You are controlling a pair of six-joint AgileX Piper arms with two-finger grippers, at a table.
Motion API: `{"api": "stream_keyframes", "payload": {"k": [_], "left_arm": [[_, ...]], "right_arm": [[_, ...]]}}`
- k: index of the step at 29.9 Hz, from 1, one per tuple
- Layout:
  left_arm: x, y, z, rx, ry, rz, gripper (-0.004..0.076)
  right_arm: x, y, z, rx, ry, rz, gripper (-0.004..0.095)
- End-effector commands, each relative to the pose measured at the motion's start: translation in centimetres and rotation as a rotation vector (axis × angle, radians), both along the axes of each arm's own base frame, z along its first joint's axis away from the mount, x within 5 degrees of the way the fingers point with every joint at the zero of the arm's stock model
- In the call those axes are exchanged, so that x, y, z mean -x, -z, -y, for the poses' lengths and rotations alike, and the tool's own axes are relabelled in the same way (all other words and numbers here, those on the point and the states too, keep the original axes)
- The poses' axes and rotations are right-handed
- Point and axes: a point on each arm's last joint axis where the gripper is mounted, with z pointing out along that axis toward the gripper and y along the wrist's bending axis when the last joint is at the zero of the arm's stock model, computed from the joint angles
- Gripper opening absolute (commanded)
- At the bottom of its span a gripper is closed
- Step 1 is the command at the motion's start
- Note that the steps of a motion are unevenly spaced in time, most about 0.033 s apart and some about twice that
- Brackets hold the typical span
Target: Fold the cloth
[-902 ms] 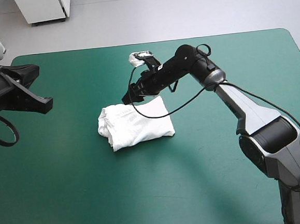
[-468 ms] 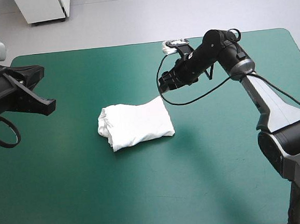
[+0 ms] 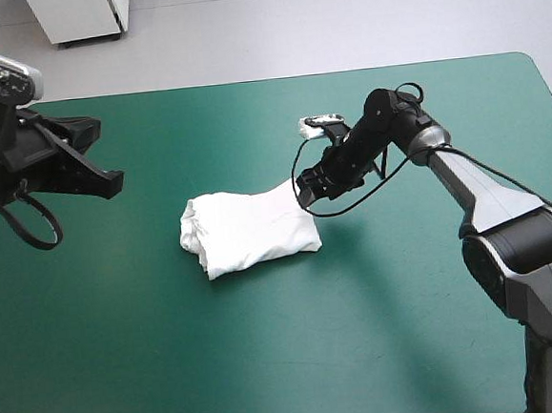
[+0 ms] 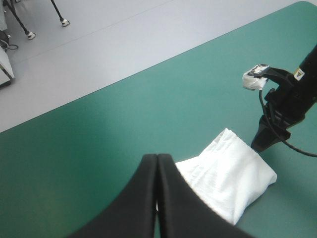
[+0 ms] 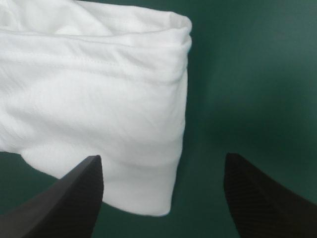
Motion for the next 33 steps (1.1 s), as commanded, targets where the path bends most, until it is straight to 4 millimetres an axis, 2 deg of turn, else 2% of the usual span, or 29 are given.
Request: {"api": "stream_keyframes", "payload": {"k": [1, 7, 9, 11, 14, 15, 16, 19, 23, 26, 30, 33], "left_arm": [[0.0, 0.0, 0.2, 0.016, 0.012, -0.034, -0.001], [-0.8, 0.4, 0.6, 0.022, 0.021, -0.061, -0.001], [-0.8, 0.4, 0.6, 0.021, 0.021, -0.063, -0.001], [-0.8, 0.4, 0.6, 0.021, 0.021, -0.063, -0.001], [-0.7, 0.4, 0.7, 0.022, 0.022, -0.064, -0.001], [-0.7, 0.4, 0.7, 0.024, 0.024, -0.065, -0.001], [-0.7, 0.4, 0.7, 0.025, 0.025, -0.065, -0.001], [-0.7, 0.4, 0.8, 0.029, 0.03, -0.067, -0.001], [-0.6, 0.4, 0.8, 0.037, 0.038, -0.068, -0.001], [-0.4, 0.3, 0.9, 0.048, 0.055, -0.07, -0.001], [-0.4, 0.3, 0.9, 0.05, 0.057, -0.07, -0.001], [-0.4, 0.3, 0.9, 0.05, 0.057, -0.07, -0.001]], "right_arm": [[-0.2, -1.5, -0.6, -0.122, -0.001, 0.028, 0.0648], [-0.6, 1.5, -2.1, -0.139, -0.028, -0.049, 0.0645], [-0.5, 2.1, -2.6, -0.141, -0.035, -0.066, 0.0602], [-0.5, 2.7, -3.0, -0.146, -0.044, -0.081, 0.0499], [-0.3, 3.1, -3.5, -0.138, -0.061, -0.084, 0.0232], [-0.3, 3.1, -3.5, -0.137, -0.065, -0.081, 0.01], [-0.3, 3.1, -3.5, -0.137, -0.07, -0.078, 0.0013], [-0.5, 2.9, -2.7, -0.1, -0.055, -0.066, -0.0004], [-1.0, 2.3, -0.2, 0.026, -0.004, -0.037, -0.0003], [-1.5, 1.4, 2.9, 0.123, 0.056, -0.019, -0.0003], [-1.5, 0.1, 8.4, 0.208, 0.165, -0.005, -0.0003], [-0.5, -0.3, 13.3, 0.304, 0.25, -0.008, -0.0003]]}}
